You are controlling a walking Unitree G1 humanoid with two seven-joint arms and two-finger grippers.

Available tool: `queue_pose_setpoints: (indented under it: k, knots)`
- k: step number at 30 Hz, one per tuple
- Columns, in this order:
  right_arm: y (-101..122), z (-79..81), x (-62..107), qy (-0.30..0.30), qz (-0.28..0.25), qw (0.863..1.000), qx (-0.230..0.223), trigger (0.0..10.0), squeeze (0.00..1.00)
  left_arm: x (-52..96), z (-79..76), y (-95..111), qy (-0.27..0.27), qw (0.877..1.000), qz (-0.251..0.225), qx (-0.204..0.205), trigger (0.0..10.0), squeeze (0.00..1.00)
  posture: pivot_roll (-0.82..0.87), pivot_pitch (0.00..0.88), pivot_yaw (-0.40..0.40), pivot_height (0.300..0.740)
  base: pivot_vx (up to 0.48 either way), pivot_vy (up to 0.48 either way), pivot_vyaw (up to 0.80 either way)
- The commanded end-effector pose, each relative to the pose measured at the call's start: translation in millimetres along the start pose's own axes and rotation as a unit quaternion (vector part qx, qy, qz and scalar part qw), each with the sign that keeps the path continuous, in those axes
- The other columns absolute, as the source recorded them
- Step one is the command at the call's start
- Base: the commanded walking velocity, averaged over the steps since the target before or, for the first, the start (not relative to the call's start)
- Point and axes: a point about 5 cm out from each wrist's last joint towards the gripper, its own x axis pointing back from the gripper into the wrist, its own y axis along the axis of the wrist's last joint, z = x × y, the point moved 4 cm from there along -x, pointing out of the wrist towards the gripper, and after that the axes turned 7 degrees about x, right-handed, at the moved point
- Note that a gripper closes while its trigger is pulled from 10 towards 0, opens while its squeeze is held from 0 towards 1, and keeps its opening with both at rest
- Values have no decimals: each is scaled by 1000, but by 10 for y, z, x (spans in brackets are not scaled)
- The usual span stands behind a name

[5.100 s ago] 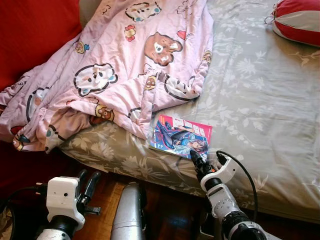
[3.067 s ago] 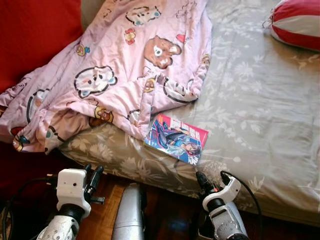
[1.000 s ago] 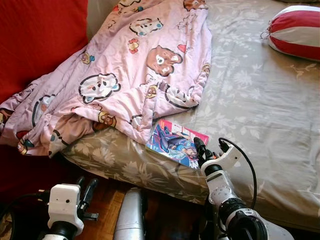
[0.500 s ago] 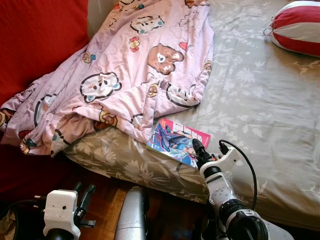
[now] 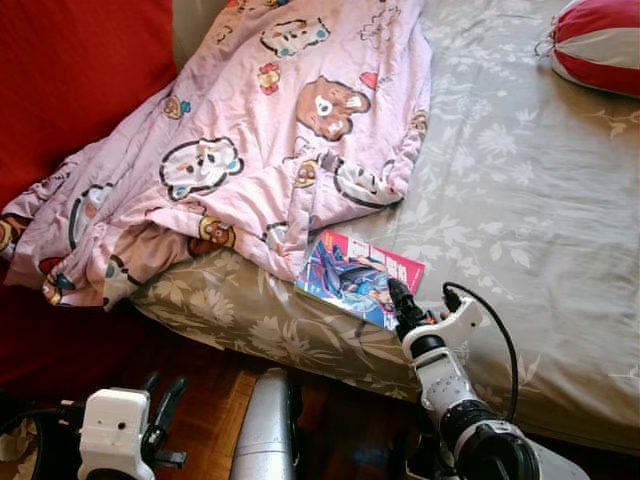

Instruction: Clean up the room

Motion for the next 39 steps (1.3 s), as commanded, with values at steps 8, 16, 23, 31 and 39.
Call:
queue_pose_setpoints:
  k: [8, 16, 23, 31, 39]
  knots:
    - [-212, -143, 100, -26, 29, 999, -26, 10000, 0, 57, 29, 3, 2, 1000, 11, -8, 10000, 0, 441, 324, 140, 591, 0, 0, 0]
    - [-312, -276, 169, -62, 49, 996, -36, 10000, 0, 86, 51, 20, 0, 1000, 15, -13, 10000, 0, 459, 333, 150, 591, 0, 0, 0]
    - [-301, -482, 256, -120, 39, 991, -38, 10000, 0, 96, 60, 25, -2, 1000, 17, -16, 10000, 0, 463, 334, 156, 591, 0, 0, 0]
    - [-333, -602, 325, -150, 44, 987, -45, 10000, 0, 94, 42, 25, -8, 1000, 19, -16, 10000, 0, 468, 331, 157, 591, 0, 0, 0]
    - [-653, -252, 252, -73, 119, 988, -59, 10000, 0, 98, 22, 26, -14, 999, 21, -19, 10000, 0, 470, 331, 160, 591, 0, 0, 0]
